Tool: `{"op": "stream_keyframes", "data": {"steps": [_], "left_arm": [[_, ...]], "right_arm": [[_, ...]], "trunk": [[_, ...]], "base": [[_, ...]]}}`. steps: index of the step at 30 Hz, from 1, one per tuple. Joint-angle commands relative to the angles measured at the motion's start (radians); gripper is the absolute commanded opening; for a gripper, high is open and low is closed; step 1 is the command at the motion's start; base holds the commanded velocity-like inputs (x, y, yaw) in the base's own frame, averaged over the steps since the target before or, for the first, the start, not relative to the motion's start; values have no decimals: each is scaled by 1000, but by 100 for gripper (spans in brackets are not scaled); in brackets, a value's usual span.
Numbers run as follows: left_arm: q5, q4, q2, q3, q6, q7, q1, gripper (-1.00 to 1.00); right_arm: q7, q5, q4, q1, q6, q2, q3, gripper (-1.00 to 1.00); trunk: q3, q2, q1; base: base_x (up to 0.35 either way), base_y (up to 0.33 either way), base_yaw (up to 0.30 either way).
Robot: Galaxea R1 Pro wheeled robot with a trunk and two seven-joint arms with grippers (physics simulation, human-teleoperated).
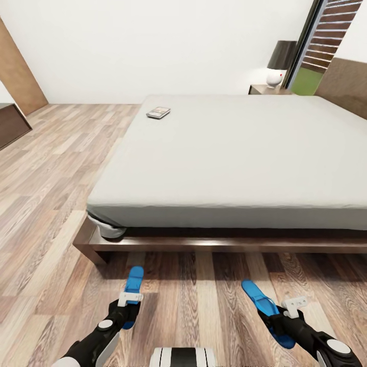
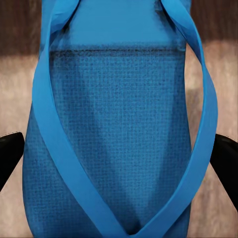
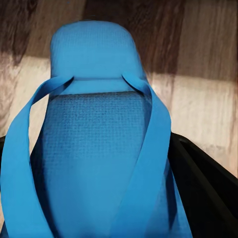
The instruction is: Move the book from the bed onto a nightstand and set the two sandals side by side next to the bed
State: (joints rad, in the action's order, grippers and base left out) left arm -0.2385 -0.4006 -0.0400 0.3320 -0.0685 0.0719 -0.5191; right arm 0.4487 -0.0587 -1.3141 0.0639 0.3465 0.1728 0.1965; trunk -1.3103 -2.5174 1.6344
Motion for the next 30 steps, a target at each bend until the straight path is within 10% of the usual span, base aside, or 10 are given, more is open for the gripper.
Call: {"op": "stream_keyframes", "data": {"steps": [1,30], "left_arm": [[-8,0,-1,9,-3,6,-1,-100],[-8,-43,-18,9,-32,6,-24,-100]], "right_arm": [[15,-6,-2,0,4,0,2,-100],[133,-7,-55,0,10,1,92,-100]], "trunk": [[-5,-1,0],[-70,-5,8]], "base": [[0,0,0],[0,0,0]]}}
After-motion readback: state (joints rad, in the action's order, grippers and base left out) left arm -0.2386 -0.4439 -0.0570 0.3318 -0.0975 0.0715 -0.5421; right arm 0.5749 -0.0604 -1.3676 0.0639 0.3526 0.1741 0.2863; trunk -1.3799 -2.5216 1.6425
